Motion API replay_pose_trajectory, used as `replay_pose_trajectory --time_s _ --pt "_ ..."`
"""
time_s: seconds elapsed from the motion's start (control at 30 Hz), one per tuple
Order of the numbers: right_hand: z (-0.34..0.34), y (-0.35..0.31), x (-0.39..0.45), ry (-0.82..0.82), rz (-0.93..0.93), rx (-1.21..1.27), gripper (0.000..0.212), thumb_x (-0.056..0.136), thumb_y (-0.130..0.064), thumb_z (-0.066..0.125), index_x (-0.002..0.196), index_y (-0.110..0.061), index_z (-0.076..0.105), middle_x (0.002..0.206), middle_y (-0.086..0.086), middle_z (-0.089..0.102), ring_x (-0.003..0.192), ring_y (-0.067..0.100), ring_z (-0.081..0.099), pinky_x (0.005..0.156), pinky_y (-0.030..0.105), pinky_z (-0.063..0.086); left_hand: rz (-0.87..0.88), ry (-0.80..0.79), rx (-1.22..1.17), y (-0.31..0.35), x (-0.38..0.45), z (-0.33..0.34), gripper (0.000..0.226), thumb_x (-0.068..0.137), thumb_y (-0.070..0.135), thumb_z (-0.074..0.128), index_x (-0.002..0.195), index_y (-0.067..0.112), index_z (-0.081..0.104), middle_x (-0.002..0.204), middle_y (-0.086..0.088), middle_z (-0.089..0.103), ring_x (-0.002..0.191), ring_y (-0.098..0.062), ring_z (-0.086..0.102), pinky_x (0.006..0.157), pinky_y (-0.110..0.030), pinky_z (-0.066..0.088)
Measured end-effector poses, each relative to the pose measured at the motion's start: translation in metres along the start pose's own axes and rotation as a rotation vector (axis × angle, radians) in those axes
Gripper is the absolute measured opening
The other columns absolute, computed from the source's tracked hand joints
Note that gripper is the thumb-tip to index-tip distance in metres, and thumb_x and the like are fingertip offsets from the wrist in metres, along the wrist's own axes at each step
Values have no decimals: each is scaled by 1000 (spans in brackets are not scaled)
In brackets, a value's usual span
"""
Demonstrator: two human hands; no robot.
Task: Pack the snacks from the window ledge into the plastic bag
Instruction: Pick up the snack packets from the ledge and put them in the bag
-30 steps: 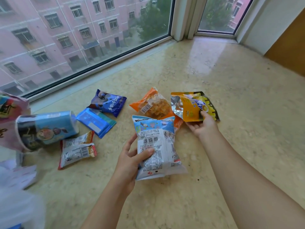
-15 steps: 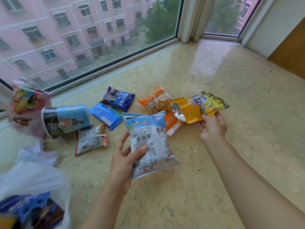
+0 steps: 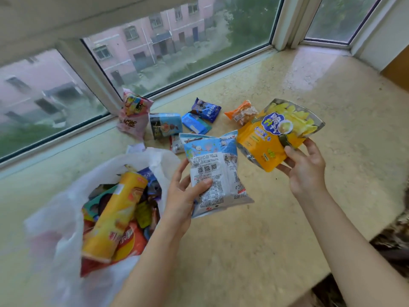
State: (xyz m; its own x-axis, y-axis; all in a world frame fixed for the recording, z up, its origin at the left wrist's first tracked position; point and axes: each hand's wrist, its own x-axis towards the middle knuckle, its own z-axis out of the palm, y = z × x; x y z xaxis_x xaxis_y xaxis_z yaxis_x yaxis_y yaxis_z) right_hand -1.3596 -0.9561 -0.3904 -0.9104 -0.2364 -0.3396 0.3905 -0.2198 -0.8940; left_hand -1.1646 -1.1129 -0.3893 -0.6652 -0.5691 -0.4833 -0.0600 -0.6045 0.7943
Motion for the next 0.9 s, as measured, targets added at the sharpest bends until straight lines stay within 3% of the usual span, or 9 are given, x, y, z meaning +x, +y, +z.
replay_pose_trajectory --time_s 0.13,0.27,0.47,0.63,0.73,0.8,0.9 --pt "15 -16 -62 -55 -2 -5 37 90 3 54 119 -21 52 86 0 73 68 17 69 55 33 57 7 19 29 23 -56 -29 74 75 -3 73 133 32 45 115 -3 70 100 -22 69 67 -27 57" --pt "36 -21 -115 -95 7 -48 39 90 3 55 123 -18 51 85 2 73 67 17 68 57 36 57 -8 65 -50 36 -102 -63 75 72 -5 72 133 29 45 118 -10 68 100 -27 69 65 -33 58" --pt "75 -21 -176 -159 28 -127 41 89 7 55 122 -17 52 75 -2 74 63 15 68 49 33 56 -3 226 -163 46 -138 -120 64 83 -11 62 133 25 45 100 -4 72 79 -15 73 53 -24 56" --pt "105 -13 -204 -238 38 -219 42 90 8 54 125 -14 52 76 -1 74 63 15 68 51 36 57 -39 334 -156 42 -128 -161 62 78 -6 70 131 20 50 113 -9 70 98 -31 68 79 -49 57" --pt "122 -4 -213 -275 64 -267 41 90 8 54 124 -15 52 78 0 74 64 15 68 51 37 57 -23 362 -124 45 -112 -174 60 78 -7 69 129 19 52 116 -11 67 99 -34 67 80 -55 55" --pt "132 4 -219 -308 92 -297 39 90 8 54 121 -16 52 78 0 74 63 15 69 50 36 57 18 400 -88 50 -100 -180 66 77 -6 71 134 19 50 122 -11 64 98 -30 68 80 -51 56" --pt "146 18 -224 -347 158 -326 38 90 8 54 119 -17 52 81 4 73 63 17 69 49 35 56 86 478 -44 64 -86 -181 84 79 -12 66 148 21 32 125 -7 57 89 -19 65 73 -32 56"
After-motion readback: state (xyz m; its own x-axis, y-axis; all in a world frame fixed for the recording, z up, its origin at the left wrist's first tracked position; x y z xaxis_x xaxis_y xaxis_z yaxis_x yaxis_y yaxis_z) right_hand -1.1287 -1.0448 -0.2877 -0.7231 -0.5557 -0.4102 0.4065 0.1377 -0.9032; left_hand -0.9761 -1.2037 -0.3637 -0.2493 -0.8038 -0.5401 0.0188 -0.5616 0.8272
